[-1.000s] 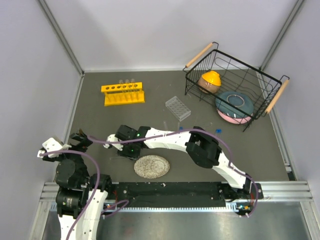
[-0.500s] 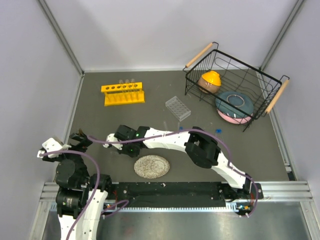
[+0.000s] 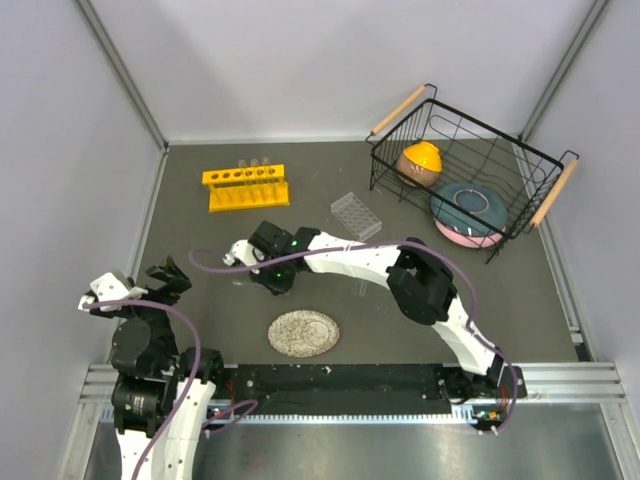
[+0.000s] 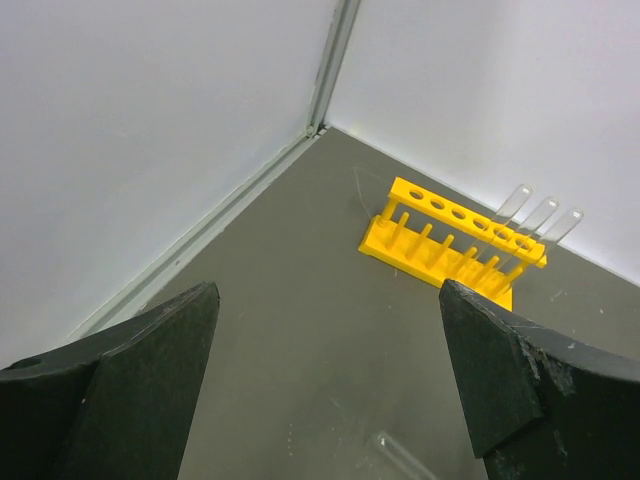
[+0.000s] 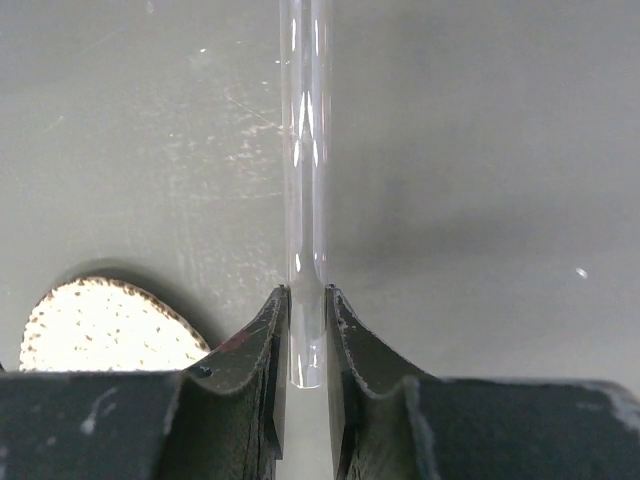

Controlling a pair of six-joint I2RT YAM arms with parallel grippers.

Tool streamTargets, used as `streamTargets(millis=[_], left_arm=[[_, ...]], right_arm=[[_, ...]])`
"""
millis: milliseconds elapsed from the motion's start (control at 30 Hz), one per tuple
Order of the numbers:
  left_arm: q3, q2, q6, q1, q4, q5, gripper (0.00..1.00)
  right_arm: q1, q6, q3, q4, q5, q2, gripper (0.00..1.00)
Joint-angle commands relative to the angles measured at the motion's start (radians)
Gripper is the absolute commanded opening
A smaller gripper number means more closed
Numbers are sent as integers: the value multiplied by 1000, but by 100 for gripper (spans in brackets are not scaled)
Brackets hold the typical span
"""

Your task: Organize the chemistry lab equipment

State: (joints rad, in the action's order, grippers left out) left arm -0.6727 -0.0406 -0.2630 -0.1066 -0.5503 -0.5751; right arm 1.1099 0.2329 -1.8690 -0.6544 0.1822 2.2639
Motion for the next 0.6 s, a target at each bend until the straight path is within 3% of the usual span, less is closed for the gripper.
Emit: streamTargets(millis=[0, 233, 567], left_arm=[[-19, 15, -1, -4, 39, 67, 97], [-51, -4, -88, -5, -26, 171, 97], [-33, -191, -335, -4, -54, 558, 98]], right_arm=[[-27, -3, 25, 18, 43, -129, 10], [-76, 2, 73, 27, 60, -194, 10], [-171, 8, 154, 56, 134, -366, 11]])
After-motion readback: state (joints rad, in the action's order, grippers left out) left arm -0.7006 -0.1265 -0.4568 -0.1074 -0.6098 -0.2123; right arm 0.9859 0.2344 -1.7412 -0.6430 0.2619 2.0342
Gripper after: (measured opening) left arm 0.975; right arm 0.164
